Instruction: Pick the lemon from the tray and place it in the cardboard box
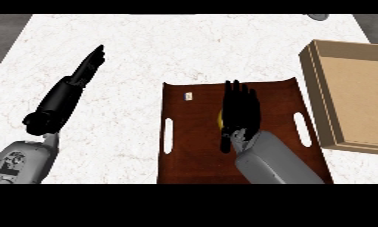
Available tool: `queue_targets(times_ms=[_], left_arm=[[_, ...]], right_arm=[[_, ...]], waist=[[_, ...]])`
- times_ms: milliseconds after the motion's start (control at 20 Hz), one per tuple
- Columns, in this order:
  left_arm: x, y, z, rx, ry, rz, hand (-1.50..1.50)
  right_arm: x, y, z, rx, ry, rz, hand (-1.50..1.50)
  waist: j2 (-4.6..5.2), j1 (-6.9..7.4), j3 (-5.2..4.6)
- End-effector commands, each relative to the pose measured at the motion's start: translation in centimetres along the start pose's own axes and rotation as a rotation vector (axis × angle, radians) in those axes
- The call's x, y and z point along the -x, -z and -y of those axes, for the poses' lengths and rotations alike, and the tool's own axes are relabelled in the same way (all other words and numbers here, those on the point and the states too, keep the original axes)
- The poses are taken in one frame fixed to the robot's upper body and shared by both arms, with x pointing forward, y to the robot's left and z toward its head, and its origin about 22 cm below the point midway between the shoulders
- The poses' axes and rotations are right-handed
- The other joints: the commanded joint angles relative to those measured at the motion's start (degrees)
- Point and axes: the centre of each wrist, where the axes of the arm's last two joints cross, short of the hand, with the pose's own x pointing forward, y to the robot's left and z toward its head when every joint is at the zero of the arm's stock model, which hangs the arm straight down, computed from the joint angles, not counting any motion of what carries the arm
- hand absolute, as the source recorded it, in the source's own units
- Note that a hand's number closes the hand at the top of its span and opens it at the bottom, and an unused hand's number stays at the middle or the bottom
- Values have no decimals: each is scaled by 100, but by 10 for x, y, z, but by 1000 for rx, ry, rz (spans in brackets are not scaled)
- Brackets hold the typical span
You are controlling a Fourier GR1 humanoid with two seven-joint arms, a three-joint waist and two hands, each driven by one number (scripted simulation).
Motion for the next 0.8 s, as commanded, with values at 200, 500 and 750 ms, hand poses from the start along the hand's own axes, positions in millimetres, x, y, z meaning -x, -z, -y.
queue_targets(times_ms=[200, 500, 750], left_arm=[[11, -11, -11, 5, -19, -9, 0], [-3, 4, 1, -11, 8, -2, 0], [1, 7, 10, 0, -3, 4, 0]], right_arm=[[10, 9, -22, -3, -89, -7, 150], [7, -3, -18, 143, -134, 41, 150], [-16, -12, -18, 254, -145, 108, 150]], waist=[[8, 29, 2], [1, 4, 2], [8, 12, 2]])
